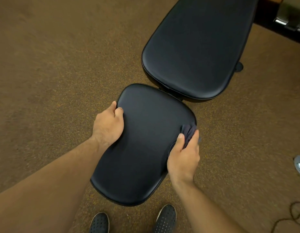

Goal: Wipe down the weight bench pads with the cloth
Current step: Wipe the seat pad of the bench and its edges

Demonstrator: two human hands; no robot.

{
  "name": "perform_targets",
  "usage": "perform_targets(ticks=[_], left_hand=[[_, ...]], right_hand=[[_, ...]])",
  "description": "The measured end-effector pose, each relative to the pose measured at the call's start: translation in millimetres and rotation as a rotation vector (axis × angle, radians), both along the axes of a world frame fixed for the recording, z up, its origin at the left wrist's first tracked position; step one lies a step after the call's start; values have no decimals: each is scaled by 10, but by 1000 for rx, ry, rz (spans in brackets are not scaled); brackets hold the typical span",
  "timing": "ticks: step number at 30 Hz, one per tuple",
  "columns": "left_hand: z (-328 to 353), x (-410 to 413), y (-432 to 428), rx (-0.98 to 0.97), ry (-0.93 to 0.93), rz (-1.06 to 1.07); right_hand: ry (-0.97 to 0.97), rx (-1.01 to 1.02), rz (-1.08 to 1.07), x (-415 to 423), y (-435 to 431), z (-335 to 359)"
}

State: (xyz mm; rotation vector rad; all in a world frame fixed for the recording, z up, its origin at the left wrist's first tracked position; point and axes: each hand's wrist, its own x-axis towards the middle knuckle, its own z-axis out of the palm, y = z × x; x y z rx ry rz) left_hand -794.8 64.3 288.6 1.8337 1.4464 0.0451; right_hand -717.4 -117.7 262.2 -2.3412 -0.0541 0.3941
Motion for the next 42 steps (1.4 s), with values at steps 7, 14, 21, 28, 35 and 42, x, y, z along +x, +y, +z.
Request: perform_targets(ticks=[7, 14, 21, 28, 35, 42], left_hand=[[-6, -30, 45, 10, 26, -79], [-47, -89, 110, 18, 33, -137], [2, -110, 134, -3, 26, -183], [-25, -133, 162, 0, 18, -212], [-24, -139, 161, -29, 16, -206], [55, -178, 221, -132, -3, -223]], right_hand=[[-55, -17, -112, 373, 149, -100], [-57, -25, -154, 174, 176, -145], [-10, 1, -170, -512, 33, -113], [-60, -166, -84, 177, 284, -32], [23, -108, -68, -312, 149, 17], [34, -218, 38, -456, 85, 60]])
